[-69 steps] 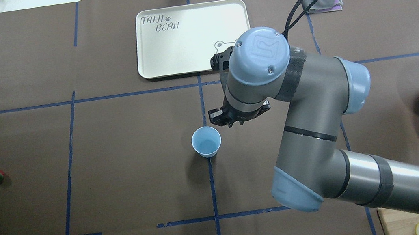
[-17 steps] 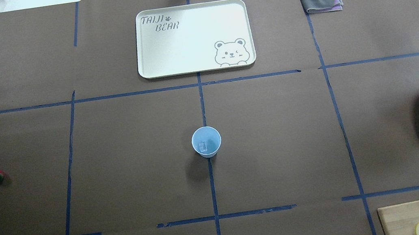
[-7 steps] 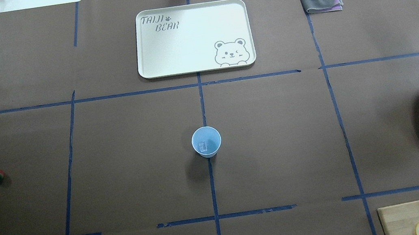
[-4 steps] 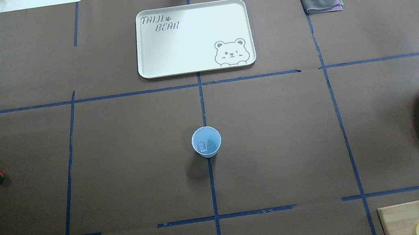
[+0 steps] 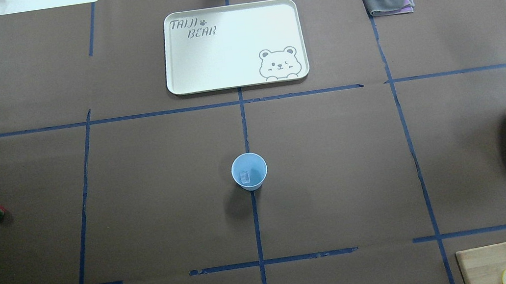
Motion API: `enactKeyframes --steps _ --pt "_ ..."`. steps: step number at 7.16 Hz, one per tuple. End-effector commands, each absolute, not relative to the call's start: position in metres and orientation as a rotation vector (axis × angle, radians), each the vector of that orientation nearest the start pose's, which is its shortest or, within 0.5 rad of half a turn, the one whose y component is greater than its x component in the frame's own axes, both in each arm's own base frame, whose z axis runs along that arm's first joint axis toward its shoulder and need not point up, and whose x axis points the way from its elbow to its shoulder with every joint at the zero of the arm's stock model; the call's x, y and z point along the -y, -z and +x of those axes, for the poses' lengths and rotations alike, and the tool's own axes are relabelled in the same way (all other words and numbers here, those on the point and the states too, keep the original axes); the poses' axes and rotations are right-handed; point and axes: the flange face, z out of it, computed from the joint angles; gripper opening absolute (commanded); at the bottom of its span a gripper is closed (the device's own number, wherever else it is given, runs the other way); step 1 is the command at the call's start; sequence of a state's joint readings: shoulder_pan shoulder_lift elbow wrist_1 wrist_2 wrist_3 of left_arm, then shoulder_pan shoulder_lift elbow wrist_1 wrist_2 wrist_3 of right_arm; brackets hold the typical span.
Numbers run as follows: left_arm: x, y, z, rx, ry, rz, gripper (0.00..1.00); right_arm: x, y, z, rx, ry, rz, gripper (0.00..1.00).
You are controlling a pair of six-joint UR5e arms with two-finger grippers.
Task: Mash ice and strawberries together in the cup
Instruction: 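Lower the right gripper into the bowl and grasp another ice cube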
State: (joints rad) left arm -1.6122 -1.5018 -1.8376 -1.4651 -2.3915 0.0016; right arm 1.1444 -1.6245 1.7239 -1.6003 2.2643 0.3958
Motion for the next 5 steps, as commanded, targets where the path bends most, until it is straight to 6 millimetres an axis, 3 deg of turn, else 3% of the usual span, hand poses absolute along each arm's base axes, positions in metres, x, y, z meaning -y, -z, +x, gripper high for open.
enactKeyframes --steps 1,2,3,4,5 --pt "0.458 -0.568 -0.079 -0.818 0.000 0.104 1.00 0.459 -0.618 -0.132 0.660 0.053 -0.217 0.53" --pt "0.458 -0.568 -0.079 -0.818 0.000 0.104 1.00 0.459 -0.618 -0.132 0.661 0.055 -0.215 0.44" --pt "0.458 -0.569 -0.079 -0.818 0.000 0.103 1.00 0.459 -0.617 -0.132 0.661 0.057 -0.213 0.24" --pt "0.459 -0.567 -0.079 -0.818 -0.002 0.105 1.00 0.462 -0.612 -0.132 0.666 0.062 -0.202 0.11" --pt "0.459 -0.567 -0.079 -0.818 -0.002 0.105 1.00 0.465 -0.604 -0.133 0.669 0.067 -0.184 0.02"
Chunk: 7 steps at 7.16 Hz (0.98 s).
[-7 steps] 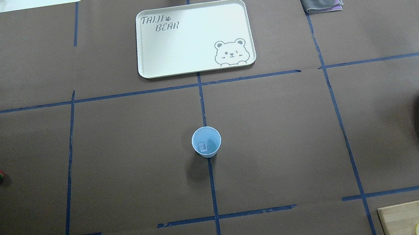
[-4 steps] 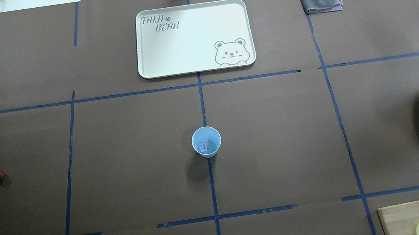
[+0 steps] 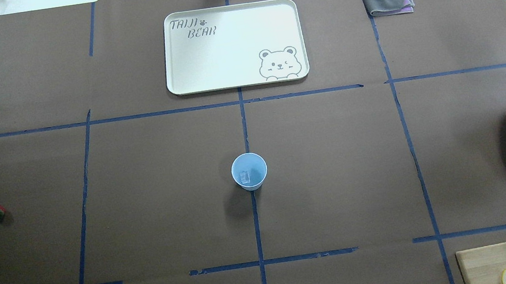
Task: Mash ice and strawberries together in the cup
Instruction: 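Lower the right gripper into the bowl and grasp another ice cube, then carry the ice cube with the right gripper over the light-blue cup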
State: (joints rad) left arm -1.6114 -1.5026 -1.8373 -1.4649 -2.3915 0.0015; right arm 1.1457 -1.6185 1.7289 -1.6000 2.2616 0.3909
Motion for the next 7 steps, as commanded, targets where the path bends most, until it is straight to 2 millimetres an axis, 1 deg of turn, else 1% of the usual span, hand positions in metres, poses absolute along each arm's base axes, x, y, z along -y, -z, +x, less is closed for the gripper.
enactKeyframes --steps 1,2,3,4,5,6,7 --pt "0.458 -0.567 -0.079 -0.818 -0.001 0.106 1.00 0.467 -0.585 -0.131 0.670 0.074 -0.144 0.00" --pt "0.459 -0.567 -0.079 -0.818 -0.002 0.105 1.00 0.468 -0.549 -0.118 0.687 0.070 -0.077 0.00" --pt "0.459 -0.567 -0.079 -0.818 -0.002 0.105 1.00 0.466 -0.513 -0.114 0.712 0.087 -0.010 0.00" --pt "0.459 -0.567 -0.079 -0.818 -0.002 0.105 1.00 0.484 -0.474 -0.122 0.739 0.112 0.061 0.00" --pt "0.458 -0.569 -0.079 -0.818 -0.001 0.102 1.00 0.500 -0.438 -0.142 0.769 0.104 0.094 0.00" --pt "0.458 -0.570 -0.079 -0.818 0.000 0.099 1.00 0.507 -0.402 -0.178 0.802 0.109 0.104 0.00" --pt "0.458 -0.572 -0.079 -0.818 0.002 0.097 1.00 0.508 -0.363 -0.222 0.836 0.142 0.116 0.00"
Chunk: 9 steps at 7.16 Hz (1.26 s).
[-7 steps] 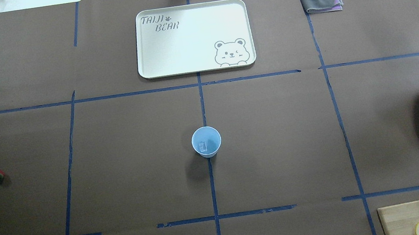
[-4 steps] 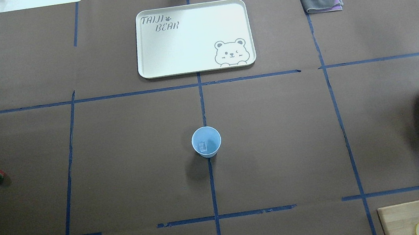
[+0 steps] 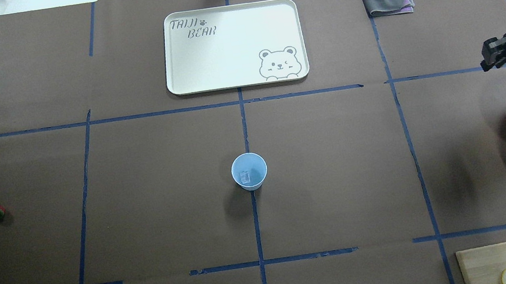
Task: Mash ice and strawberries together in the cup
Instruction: 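Carry the ice cube with the right gripper over the light-blue cup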
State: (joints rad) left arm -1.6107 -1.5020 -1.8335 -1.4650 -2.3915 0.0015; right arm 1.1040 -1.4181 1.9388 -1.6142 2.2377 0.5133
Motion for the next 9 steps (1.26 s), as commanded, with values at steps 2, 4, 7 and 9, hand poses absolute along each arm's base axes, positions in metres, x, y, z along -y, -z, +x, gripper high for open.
enactKeyframes --steps 2,4,7,9 --pt "0.458 -0.574 -0.079 -0.818 0.003 0.092 1.00 0.484 -0.287 -0.332 0.827 0.124 0.161 0.00" --pt "0.458 -0.576 -0.079 -0.819 0.005 0.088 1.00 0.449 -0.218 -0.409 0.790 0.085 0.151 0.01" --pt "0.458 -0.578 -0.079 -0.817 0.007 0.085 1.00 0.410 -0.160 -0.515 0.787 0.034 0.140 0.01" --pt "0.458 -0.578 -0.079 -0.814 0.007 0.085 1.00 0.402 -0.145 -0.546 0.788 0.037 0.115 0.01"
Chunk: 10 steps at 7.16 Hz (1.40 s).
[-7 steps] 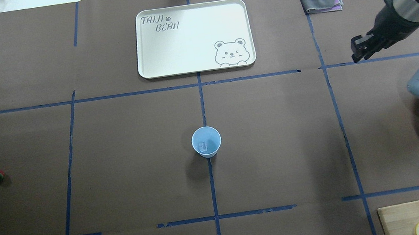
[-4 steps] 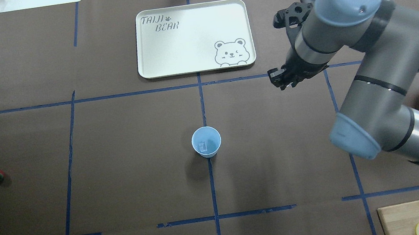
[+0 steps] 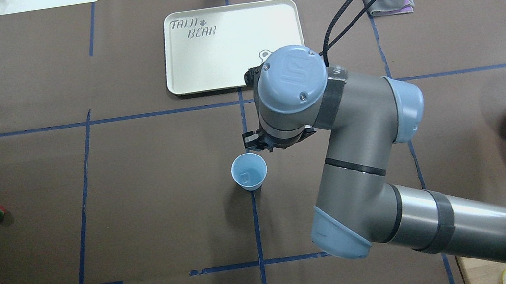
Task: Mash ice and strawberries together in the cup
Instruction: 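Carry the ice cube with the right gripper over the light-blue cup, then open the right gripper to drop the ice cube into the cup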
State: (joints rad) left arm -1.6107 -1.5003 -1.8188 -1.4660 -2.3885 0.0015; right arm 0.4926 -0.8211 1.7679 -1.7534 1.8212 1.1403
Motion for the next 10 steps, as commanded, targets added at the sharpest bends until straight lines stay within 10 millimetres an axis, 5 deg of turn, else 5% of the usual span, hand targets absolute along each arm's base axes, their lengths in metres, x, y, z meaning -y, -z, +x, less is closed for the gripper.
enactKeyframes --steps 1,3,5,6,8,10 --pt "0.458 -0.579 -0.079 -0.816 0.007 0.084 1.00 0.399 -0.136 -0.551 0.799 0.037 0.115 0.02" --pt "0.458 -0.578 -0.079 -0.816 0.007 0.085 1.00 0.394 -0.130 -0.567 0.795 0.038 0.098 0.04" --pt "0.458 -0.578 -0.079 -0.816 0.007 0.085 1.00 0.387 -0.131 -0.576 0.789 0.047 0.090 0.21" --pt "0.458 -0.579 -0.079 -0.816 0.007 0.084 1.00 0.388 -0.130 -0.577 0.789 0.046 0.091 0.32" --pt "0.458 -0.578 -0.079 -0.816 0.010 0.084 1.00 0.389 -0.128 -0.576 0.794 0.045 0.094 0.99" --pt "0.458 -0.578 -0.078 -0.816 0.008 0.083 1.00 0.388 -0.124 -0.574 0.802 0.028 0.090 0.99"
